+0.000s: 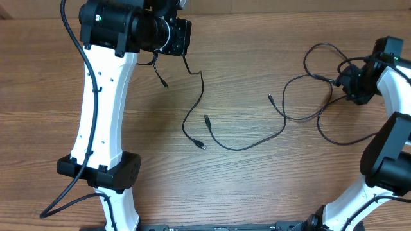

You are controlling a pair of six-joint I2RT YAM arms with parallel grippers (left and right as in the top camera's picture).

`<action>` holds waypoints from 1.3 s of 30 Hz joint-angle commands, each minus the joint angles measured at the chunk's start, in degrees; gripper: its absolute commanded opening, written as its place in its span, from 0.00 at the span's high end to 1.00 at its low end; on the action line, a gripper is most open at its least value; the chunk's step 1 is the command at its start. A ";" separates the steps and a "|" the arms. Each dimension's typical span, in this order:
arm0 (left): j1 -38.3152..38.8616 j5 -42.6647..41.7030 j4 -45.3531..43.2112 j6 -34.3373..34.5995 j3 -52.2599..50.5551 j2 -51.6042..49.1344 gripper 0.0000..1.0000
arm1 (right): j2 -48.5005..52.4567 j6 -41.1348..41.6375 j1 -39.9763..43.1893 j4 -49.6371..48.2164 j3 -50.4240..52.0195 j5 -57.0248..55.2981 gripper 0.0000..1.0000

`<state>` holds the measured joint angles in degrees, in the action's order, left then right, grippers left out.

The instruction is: Untangle cables

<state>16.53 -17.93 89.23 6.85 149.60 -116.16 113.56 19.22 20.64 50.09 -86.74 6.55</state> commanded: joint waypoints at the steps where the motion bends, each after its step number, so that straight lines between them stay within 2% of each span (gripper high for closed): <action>1: 0.76 0.31 0.17 -1.27 0.11 -0.22 0.96 | 1.86 9.03 0.24 -2.27 2.43 -1.97 0.44; 4: 0.76 0.33 0.15 -1.29 0.11 -0.22 0.96 | 2.34 12.94 0.24 -4.35 3.43 -1.97 0.53; 7: 0.76 0.33 0.24 -1.29 0.11 -0.22 0.96 | 2.36 17.14 0.20 -6.19 4.55 -1.97 0.69; 9: 0.76 0.33 0.26 -1.27 0.11 -0.22 0.96 | 2.36 18.97 0.15 -6.95 5.57 -2.01 0.73; 12: 0.76 0.33 0.24 -1.27 0.11 -0.22 0.96 | 2.40 20.26 0.09 -8.31 7.63 -3.02 0.86; 14: 0.81 0.33 0.24 -1.27 0.11 -0.22 0.96 | 2.40 20.22 0.09 -9.14 8.79 -3.48 0.89; 15: 0.81 0.33 0.24 -1.27 0.11 -0.22 0.96 | 2.40 20.17 0.09 -8.98 9.31 -3.45 0.96; 18: 0.81 0.35 0.20 -1.29 0.11 -0.22 0.96 | 2.23 18.40 0.09 -8.26 9.18 -1.03 0.97; 22: 0.87 0.24 -0.55 -1.16 0.11 -0.24 0.96 | 1.27 9.84 0.09 -7.17 5.57 7.67 0.96; 30: 3.08 2.93 -3.89 -2.16 0.00 -2.82 0.96 | -5.95 7.58 1.51 5.53 -18.23 6.14 0.96; 34: 3.50 3.50 -3.82 -1.81 0.00 -6.25 0.96 | -7.63 1.44 1.60 11.61 -30.64 6.62 0.96; 39: 3.74 3.32 -3.74 -0.83 0.00 -10.12 0.96 | -8.15 0.63 2.54 13.31 -42.23 6.84 0.96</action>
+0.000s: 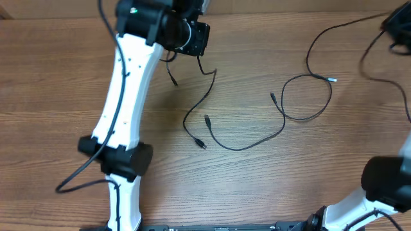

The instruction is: Untangle cables

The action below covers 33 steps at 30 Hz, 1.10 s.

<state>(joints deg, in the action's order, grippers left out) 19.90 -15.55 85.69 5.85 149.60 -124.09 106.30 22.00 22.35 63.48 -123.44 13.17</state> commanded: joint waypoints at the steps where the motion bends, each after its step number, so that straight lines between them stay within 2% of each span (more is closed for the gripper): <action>1: 0.39 0.94 -0.20 0.17 0.00 -2.73 0.96 | -0.94 -1.68 1.60 -0.59 -8.02 0.59 0.96; 7: 0.37 1.01 -0.55 0.15 0.00 -3.74 0.96 | -0.94 3.67 6.60 -7.80 -20.17 6.27 0.96; 11: 0.72 0.94 -1.03 0.17 0.00 -3.74 0.96 | -0.94 9.88 8.79 -11.30 -23.56 7.78 0.96; 12: 0.87 0.92 -1.16 0.17 0.00 -3.74 0.96 | -0.94 11.78 9.18 -12.44 -23.85 10.91 0.96; 13: 1.14 0.96 -1.53 0.15 0.00 -3.74 0.96 | -0.92 13.66 9.29 -15.47 -23.85 20.13 0.96; 15: 1.25 0.96 -1.77 0.15 0.00 -3.74 0.96 | -0.85 13.62 9.27 -19.85 -23.85 30.14 0.96; 18: 1.25 0.98 -1.75 0.13 0.00 -3.74 0.96 | -0.87 13.64 9.25 -21.22 -23.85 32.35 0.96; 20: 1.25 0.98 -1.77 0.15 0.00 -3.74 0.96 | -0.74 13.57 8.92 -18.53 -23.71 30.62 0.96; 24: 1.25 0.96 -1.73 0.15 0.00 -3.74 0.96 | -0.72 13.44 7.63 -6.60 -22.64 24.70 0.96; 28: 1.25 0.94 -1.46 0.15 0.00 -3.74 0.96 | -0.52 4.81 4.48 -4.28 -21.62 37.24 0.96; 33: 1.27 0.92 -1.22 0.15 0.00 -3.74 0.96 | -0.52 1.92 -3.50 -11.30 -21.62 47.82 0.96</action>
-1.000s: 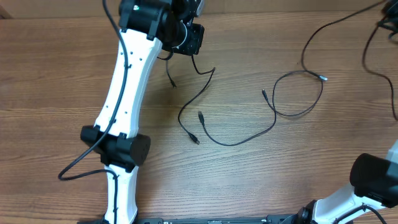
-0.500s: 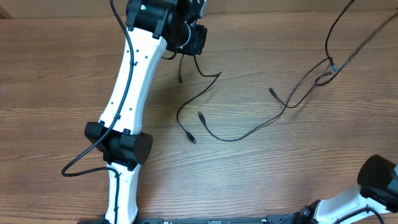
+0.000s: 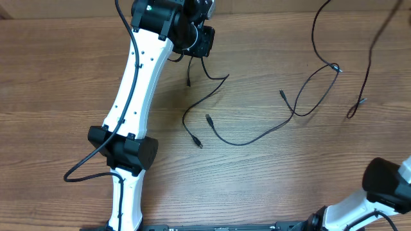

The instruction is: Untangle cables

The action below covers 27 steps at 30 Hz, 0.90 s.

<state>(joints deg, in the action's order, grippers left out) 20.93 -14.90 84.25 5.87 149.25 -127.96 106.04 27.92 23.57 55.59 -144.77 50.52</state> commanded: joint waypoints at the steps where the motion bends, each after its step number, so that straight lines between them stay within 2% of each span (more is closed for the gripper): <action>1: 0.24 0.26 0.44 0.13 0.35 0.13 0.96 | -0.26 -4.00 -6.08 -4.70 -0.28 11.26 0.96; 4: 0.24 0.26 0.81 0.13 0.35 0.13 0.96 | -0.28 -3.80 -9.62 -7.17 -0.33 11.43 0.96; 7: 0.26 0.26 0.94 0.13 0.35 0.13 0.96 | -0.28 -3.82 -10.56 -5.70 -0.33 6.56 0.96; 10: 0.24 0.26 1.25 0.13 0.35 0.13 0.96 | -0.28 -4.09 -10.10 0.09 -0.31 -7.10 0.96; 14: 0.24 0.26 1.53 0.13 0.37 0.13 0.96 | -0.26 -4.20 -8.39 9.22 -0.31 -34.12 0.96; 16: 0.26 0.26 1.49 0.13 0.35 0.13 0.96 | -0.26 -4.24 -7.41 10.93 -0.31 -39.71 0.96; 21: 0.26 0.26 1.22 0.13 0.35 0.13 0.96 | -0.28 -4.42 -3.72 8.87 -0.33 -47.43 0.96; 27: 0.26 0.28 1.95 0.13 0.35 0.13 0.96 | -0.61 -1.73 2.73 0.81 -0.83 -47.89 0.96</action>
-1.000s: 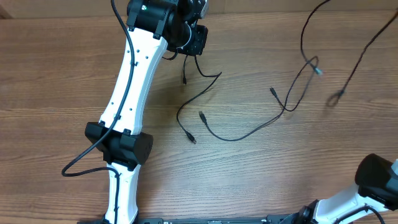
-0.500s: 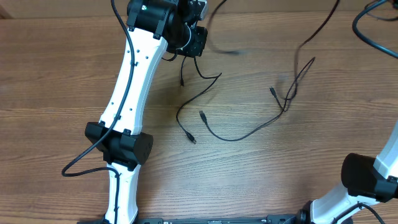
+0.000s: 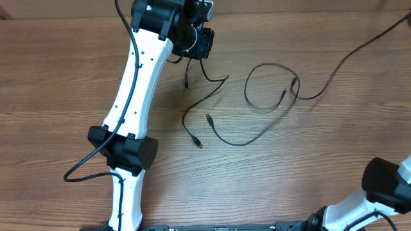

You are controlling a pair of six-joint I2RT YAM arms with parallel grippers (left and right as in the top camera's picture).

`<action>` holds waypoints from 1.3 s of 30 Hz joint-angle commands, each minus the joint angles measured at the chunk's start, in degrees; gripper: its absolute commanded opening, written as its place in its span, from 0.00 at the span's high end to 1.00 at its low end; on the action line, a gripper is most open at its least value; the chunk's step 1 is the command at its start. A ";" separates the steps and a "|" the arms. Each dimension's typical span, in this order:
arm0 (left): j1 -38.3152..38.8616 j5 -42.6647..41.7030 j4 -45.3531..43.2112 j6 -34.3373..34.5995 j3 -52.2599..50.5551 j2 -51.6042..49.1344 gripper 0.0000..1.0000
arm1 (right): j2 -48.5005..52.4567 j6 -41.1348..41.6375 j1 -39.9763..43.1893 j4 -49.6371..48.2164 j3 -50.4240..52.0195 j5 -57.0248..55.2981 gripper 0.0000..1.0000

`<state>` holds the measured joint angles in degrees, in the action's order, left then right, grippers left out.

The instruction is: Untangle cables

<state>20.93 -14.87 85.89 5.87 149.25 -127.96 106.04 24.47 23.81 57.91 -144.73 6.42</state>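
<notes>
Two thin black cables lie on the wooden table (image 3: 58,128). My left gripper (image 3: 192,56) is at the far middle, shut on the first cable (image 3: 207,95), which drops from it and ends in a plug (image 3: 200,145). The second cable (image 3: 241,145) starts at a plug (image 3: 207,117), curves right into a blurred loop (image 3: 257,67), then rises as one strand (image 3: 347,54) out past the top right corner. The two cables lie close but do not cross. My right gripper is out of view.
The white left arm (image 3: 131,96) stretches from its base at the front to the far middle. Part of the right arm's base (image 3: 388,186) shows at the front right corner.
The second cable hung in several strands at the far right with a free end dangling. Now it forms a blurred loop nearer the middle with one strand to the top right corner. The left arm is unchanged.
First the right gripper held a tangle at the right edge and the left gripper held its cable at the far left-middle. Then the right gripper was at the top right corner, then out of view with strands lifted. The left gripper shifted right. The tangle is now one loop.
</notes>
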 commanded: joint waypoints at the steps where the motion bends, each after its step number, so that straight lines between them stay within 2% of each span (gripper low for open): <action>1: 0.26 0.24 0.46 0.13 0.35 0.13 0.96 | -0.61 2.36 3.65 -2.01 -0.87 -3.80 0.96; 5: 0.26 0.26 0.96 0.13 0.35 0.13 0.96 | 0.09 2.25 6.69 0.90 -0.81 -5.57 0.96; 13: 0.26 0.24 1.64 0.15 0.35 0.13 0.96 | 4.72 4.02 9.25 9.73 -0.72 -24.50 0.96; 26: 0.26 0.24 3.04 0.15 0.35 0.13 0.96 | 17.11 3.98 10.45 16.96 -0.72 -24.39 0.96; 27: 0.26 0.24 3.06 0.15 0.35 0.13 0.96 | 17.75 3.98 10.45 17.70 -0.72 -24.39 0.94; 28: 0.26 0.24 3.06 0.15 0.35 0.13 0.96 | 18.34 4.00 10.45 18.38 -0.72 -24.35 0.84; 31: 0.26 0.24 3.06 0.15 0.35 0.13 0.96 | 18.82 3.98 10.45 18.93 -0.72 -22.12 0.23; 32: 0.26 0.26 3.06 0.13 0.35 0.13 0.96 | 18.80 3.13 10.36 18.73 -0.72 -19.63 0.11; 35: 0.26 0.33 3.17 0.13 0.35 0.13 0.95 | 18.71 -5.40 10.27 19.02 -0.76 -6.29 0.01; 39: 0.02 0.42 3.28 0.13 0.37 0.13 0.96 | 18.71 -17.07 9.66 24.41 -0.76 12.90 0.00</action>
<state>20.93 -14.87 89.01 5.89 149.25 -127.96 125.64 18.15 34.06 80.31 -144.73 1.50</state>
